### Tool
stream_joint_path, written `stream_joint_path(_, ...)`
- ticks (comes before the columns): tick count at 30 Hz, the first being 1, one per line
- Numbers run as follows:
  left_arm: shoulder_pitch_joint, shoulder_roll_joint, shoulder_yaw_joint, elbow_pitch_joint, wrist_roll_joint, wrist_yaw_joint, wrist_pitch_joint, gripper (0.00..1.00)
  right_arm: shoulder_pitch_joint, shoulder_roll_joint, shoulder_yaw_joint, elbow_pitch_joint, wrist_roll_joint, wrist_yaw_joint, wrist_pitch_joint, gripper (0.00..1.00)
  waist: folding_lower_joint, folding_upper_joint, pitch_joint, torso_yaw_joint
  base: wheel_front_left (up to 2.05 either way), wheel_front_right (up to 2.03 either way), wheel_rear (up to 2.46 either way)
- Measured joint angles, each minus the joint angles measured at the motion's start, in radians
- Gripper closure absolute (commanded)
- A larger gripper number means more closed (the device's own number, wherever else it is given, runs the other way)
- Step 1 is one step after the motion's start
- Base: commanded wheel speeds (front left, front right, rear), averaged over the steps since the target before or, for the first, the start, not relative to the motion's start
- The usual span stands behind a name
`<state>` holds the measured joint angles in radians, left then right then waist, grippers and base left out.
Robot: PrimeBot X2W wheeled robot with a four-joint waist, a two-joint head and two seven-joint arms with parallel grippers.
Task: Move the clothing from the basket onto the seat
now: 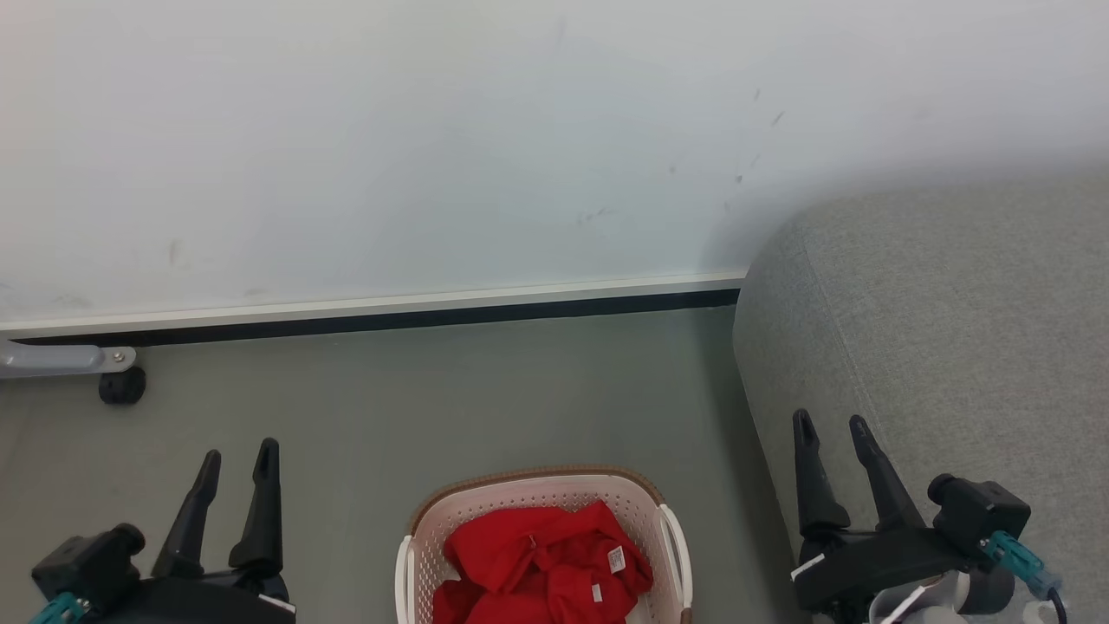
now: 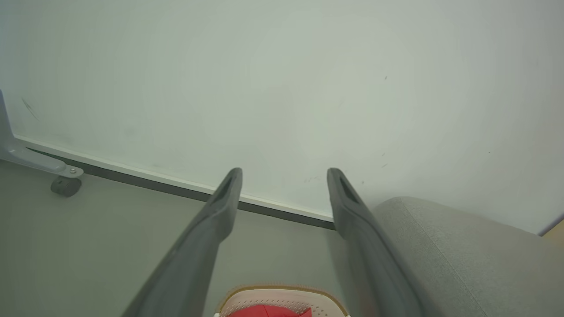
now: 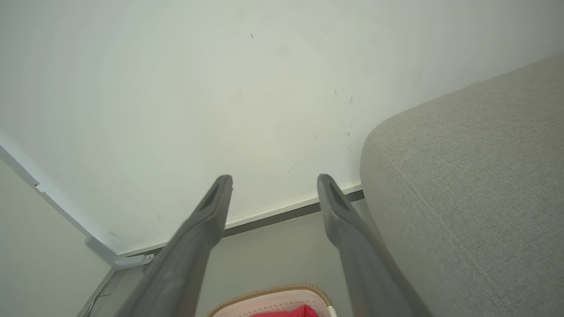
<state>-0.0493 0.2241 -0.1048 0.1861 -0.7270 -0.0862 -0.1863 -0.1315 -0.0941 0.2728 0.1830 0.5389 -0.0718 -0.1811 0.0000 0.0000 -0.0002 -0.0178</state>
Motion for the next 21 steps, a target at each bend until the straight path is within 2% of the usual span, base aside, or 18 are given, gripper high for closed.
stream_joint_path(21,-0.002,0.026,-0.011,-0.039,0.232,0.003,-0.067,0.00,-0.007,0.000,0.060,-0.034,-0.265,-0.047,-0.069,0.00,0.0000,0.0000,0.002,-0.002,0.00,0.00,0.00)
